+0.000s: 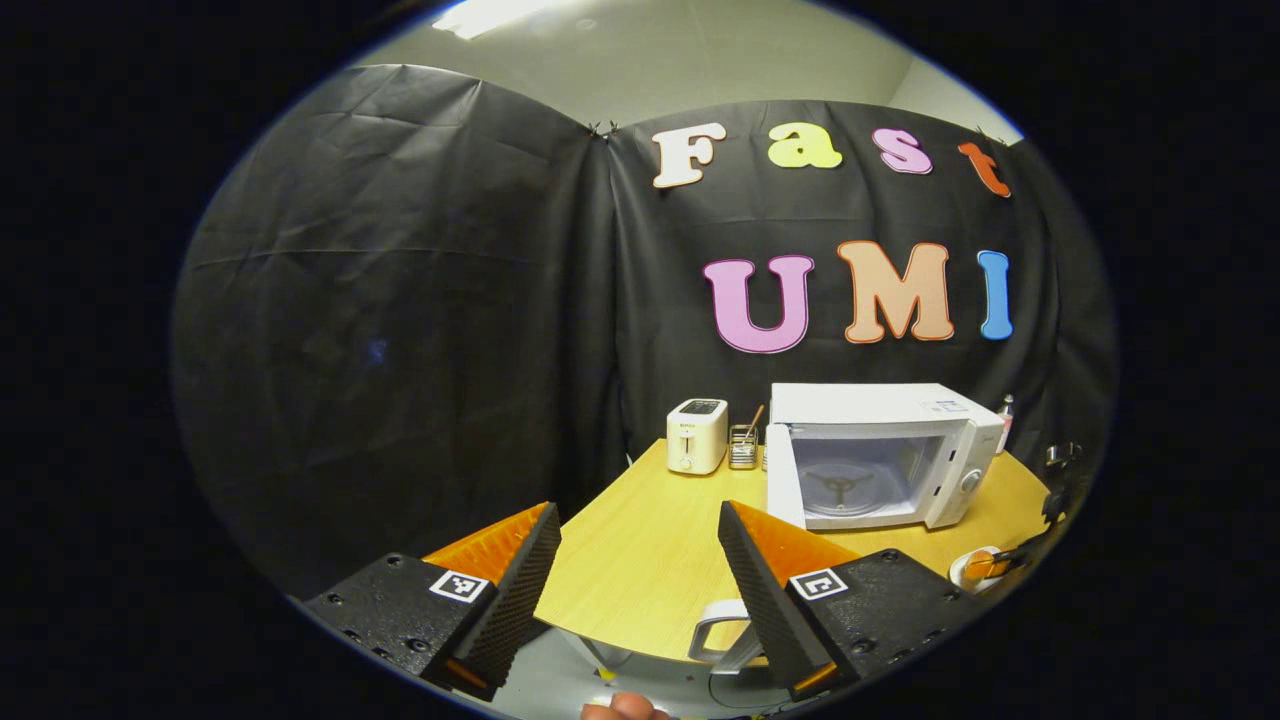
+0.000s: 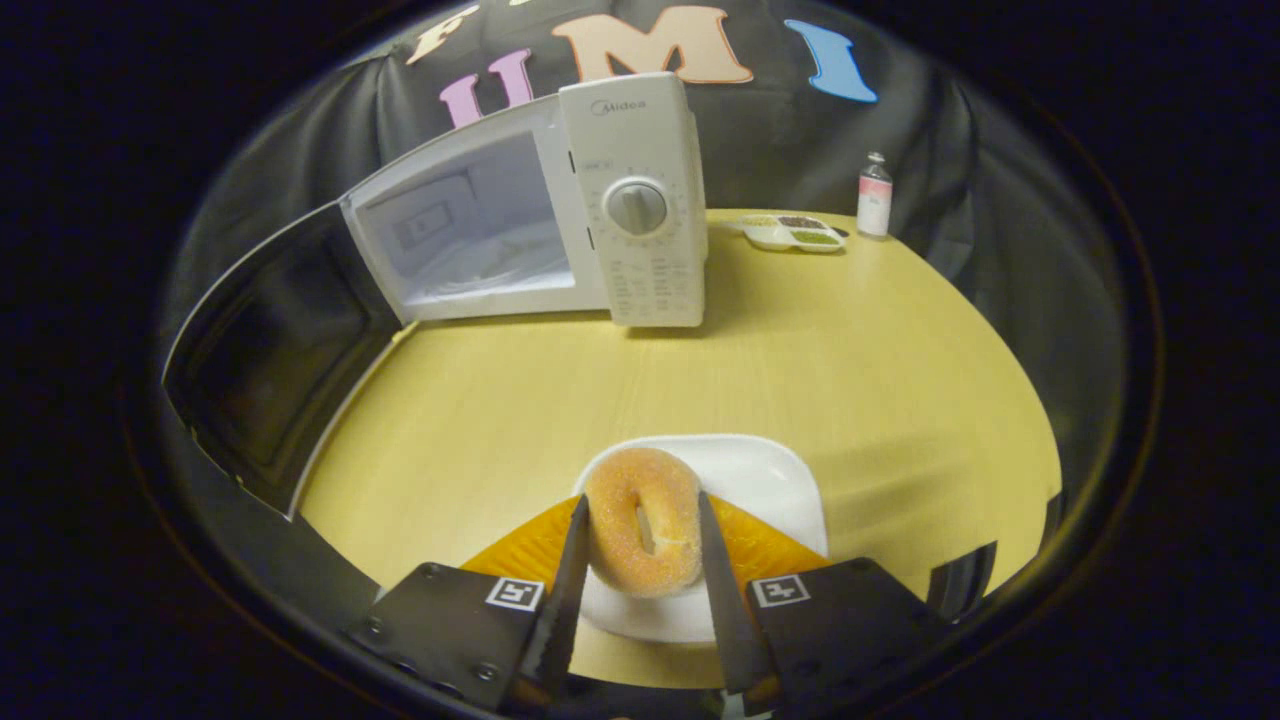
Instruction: Open the microwave oven with the left hand, put the food in, and close the microwave oven.
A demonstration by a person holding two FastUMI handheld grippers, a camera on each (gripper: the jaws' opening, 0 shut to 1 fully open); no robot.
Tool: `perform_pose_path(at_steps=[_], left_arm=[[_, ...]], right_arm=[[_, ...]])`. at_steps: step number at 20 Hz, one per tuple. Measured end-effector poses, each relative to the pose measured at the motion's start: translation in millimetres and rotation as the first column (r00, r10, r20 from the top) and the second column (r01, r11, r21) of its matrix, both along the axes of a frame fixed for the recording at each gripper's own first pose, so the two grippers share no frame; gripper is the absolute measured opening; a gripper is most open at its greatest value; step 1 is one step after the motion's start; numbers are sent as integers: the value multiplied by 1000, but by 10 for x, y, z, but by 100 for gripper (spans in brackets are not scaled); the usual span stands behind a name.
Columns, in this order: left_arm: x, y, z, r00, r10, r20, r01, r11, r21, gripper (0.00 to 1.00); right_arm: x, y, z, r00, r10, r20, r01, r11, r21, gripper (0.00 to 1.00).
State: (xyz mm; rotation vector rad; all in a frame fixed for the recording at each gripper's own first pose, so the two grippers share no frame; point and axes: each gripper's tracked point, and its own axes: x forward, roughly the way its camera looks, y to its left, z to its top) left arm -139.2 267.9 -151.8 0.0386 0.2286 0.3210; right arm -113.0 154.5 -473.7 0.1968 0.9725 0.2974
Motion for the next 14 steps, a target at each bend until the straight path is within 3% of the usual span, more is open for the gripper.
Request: perform_pose_path(at_steps=[1,2,3,5,8,11,14], left_arm=[[-10,19,-7,1000,-1,-1,1,1000,2,94],[-15,34,-6,1000,-2,-1,2,1000,3,94],[-21,44,-11,1000,-4,1,4,1000,2,94],[-30,44,-15,1000,-4,11,5,1000,-16,94],[40,-127,-99,999,-24,33,28,993,-114,95],[99,-120,-73,998,-18,54,25,991,-130,92],[98,-92,-9,998,-24,62,32,991,-127,95]], right_arm=[[18,104,41,1000,-6,-13,6,999,33,55],[31,217,79,999,-14,-30,16,997,71,61],[49,319,118,998,-28,-54,34,994,107,55],[120,540,212,993,-69,-101,87,978,188,55],[219,901,362,977,-110,-180,161,941,298,55],[408,1296,542,961,-157,-225,240,881,408,55],[699,1665,710,942,-232,-244,329,791,515,55]])
